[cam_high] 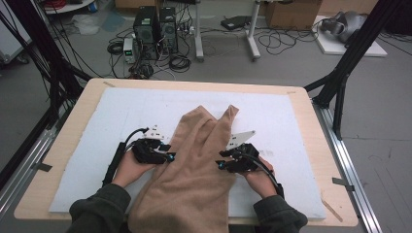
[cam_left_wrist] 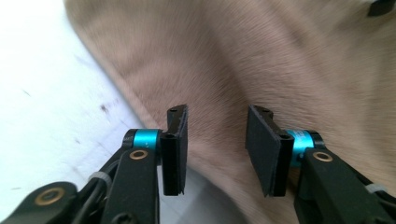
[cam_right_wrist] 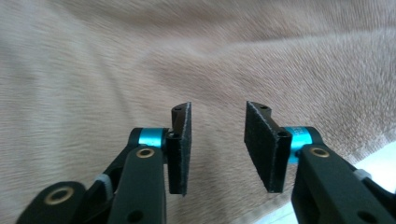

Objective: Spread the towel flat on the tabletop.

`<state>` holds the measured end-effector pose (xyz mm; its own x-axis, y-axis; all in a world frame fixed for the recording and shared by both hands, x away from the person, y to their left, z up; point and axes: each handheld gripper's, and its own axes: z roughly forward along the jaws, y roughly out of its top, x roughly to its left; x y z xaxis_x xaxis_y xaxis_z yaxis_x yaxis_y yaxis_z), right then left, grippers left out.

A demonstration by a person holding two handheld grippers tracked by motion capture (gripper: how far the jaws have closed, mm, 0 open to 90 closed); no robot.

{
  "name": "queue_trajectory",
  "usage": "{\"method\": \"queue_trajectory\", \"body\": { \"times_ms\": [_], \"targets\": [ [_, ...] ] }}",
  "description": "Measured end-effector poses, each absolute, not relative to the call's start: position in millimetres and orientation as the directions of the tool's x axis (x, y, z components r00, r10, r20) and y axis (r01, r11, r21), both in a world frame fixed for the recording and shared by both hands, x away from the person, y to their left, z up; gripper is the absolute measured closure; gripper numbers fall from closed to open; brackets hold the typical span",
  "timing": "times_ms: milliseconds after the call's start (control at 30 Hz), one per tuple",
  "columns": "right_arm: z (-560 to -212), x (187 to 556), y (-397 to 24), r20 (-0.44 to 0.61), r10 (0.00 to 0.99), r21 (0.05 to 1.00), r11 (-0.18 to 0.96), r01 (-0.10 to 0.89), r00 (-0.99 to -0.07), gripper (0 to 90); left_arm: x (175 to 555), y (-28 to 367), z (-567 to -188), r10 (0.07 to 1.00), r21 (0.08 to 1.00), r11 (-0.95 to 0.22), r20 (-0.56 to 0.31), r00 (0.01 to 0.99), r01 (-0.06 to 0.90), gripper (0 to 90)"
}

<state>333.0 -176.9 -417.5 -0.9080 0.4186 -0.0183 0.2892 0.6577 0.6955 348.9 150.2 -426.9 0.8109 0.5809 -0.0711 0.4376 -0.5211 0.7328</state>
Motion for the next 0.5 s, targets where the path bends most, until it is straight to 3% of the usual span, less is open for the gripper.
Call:
{"method": "queue_trajectory", "body": {
  "times_ms": [100, 167, 233, 333, 500],
  "targets": [
    [-422.8, 338.8, -178.2, -0.002, 0.434, 0.681, 0.661, 0.316, -0.901, 59.1, 355.7, 145.9, -438.3, 0.591, 0.710, -0.546, -0.049, 0.805, 0.444, 50.4],
    [-432.3, 343.0, -177.1, 0.014, 0.451, 0.633, 0.687, 0.357, -0.893, 62.8, 355.2, 145.6, -438.3, 0.593, 0.711, -0.547, -0.045, 0.804, 0.443, 50.8],
    [-434.9, 342.9, -177.8, 0.034, 0.454, 0.646, 0.670, 0.366, -0.891, 67.9, 353.8, 146.3, -437.6, 0.607, 0.707, -0.552, -0.023, 0.794, 0.443, 65.6],
    [-435.0, 342.9, -177.3, 0.044, 0.441, 0.647, 0.671, 0.362, -0.896, 77.3, 353.7, 146.0, -437.4, 0.604, 0.705, -0.559, -0.015, 0.797, 0.436, 80.3],
    [-435.6, 344.0, -178.4, 0.068, 0.435, 0.654, 0.660, 0.369, -0.898, 83.4, 347.9, 140.3, -436.0, 0.607, 0.697, -0.584, 0.036, 0.794, 0.415, 86.0]
  ]
}}
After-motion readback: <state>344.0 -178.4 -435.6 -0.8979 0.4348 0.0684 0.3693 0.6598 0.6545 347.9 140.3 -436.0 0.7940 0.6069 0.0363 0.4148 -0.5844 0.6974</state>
